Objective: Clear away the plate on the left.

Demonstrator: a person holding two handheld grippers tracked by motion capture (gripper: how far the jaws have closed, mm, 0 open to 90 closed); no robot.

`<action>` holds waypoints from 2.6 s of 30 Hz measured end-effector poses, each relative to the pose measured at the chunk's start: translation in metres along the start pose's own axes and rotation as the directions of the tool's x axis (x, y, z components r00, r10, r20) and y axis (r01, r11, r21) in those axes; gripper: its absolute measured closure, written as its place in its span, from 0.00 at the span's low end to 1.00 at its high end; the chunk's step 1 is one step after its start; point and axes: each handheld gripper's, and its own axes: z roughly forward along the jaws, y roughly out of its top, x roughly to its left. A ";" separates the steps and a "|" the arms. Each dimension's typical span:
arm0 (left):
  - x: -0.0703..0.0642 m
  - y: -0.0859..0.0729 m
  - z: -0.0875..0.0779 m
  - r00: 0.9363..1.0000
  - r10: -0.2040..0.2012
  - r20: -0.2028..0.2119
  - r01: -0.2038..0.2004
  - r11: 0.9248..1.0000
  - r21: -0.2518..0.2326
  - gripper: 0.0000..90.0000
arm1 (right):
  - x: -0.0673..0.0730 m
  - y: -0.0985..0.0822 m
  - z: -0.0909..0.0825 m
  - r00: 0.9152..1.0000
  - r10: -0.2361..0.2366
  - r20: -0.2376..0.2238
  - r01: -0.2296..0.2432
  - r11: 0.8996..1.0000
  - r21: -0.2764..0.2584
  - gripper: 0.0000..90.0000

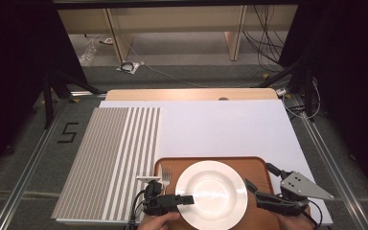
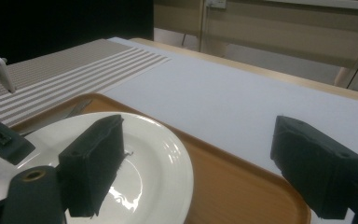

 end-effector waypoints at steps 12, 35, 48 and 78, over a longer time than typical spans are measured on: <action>-0.012 0.008 -0.014 0.981 0.171 -0.089 -0.175 0.984 -0.035 0.40 | 0.000 0.000 0.000 1.000 0.002 -0.001 -0.002 1.000 0.002 0.20; -0.035 0.018 -0.045 0.858 0.463 -0.224 -0.495 0.861 -0.116 0.30 | 0.000 0.000 0.000 1.000 0.001 -0.002 -0.001 1.000 -0.002 0.20; -0.041 0.019 -0.058 0.760 0.588 -0.278 -0.638 0.757 -0.143 0.28 | 0.000 0.000 0.000 1.000 0.000 -0.003 0.000 1.000 -0.001 0.20; -0.038 0.022 -0.080 0.658 0.709 -0.252 -0.752 0.603 -0.266 0.23 | 0.000 0.000 0.000 1.000 0.002 -0.007 -0.002 1.000 0.000 0.20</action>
